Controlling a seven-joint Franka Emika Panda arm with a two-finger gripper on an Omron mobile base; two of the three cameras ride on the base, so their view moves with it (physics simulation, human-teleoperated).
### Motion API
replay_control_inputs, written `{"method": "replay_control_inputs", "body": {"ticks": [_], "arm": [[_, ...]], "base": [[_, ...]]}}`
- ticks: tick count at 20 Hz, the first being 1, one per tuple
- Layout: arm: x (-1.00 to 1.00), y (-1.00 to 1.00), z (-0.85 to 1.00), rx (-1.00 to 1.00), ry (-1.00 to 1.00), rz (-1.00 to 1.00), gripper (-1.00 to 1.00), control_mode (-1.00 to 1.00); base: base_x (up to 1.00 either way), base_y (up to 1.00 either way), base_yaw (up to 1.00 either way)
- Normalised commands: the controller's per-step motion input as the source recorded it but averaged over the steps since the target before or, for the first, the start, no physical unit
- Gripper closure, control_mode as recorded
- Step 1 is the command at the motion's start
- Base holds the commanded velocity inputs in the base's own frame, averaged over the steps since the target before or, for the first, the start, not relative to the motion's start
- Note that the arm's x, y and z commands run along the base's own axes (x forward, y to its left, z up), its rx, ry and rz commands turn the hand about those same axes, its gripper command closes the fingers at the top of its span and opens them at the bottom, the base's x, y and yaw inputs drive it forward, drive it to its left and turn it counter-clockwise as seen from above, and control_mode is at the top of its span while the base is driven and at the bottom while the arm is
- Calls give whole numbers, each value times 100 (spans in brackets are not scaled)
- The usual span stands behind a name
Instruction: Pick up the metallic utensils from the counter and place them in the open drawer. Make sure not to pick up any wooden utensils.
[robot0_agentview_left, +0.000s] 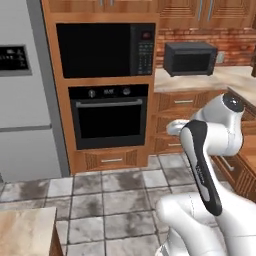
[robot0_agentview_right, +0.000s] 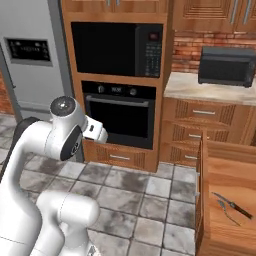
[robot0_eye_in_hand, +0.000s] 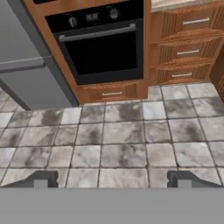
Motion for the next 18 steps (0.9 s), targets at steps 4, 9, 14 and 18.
{"method": "replay_control_inputs", "body": {"ticks": [4,9,14,18], "arm": [[0,0,0,0,0,0,-100,100],[0,0,0,0,0,0,-100,100],[0,0,0,0,0,0,-100,100],[0,0,0,0,0,0,-100,100]], "base": [[100,41,10],[100,20,18],[100,26,33],[100,13,55]]}}
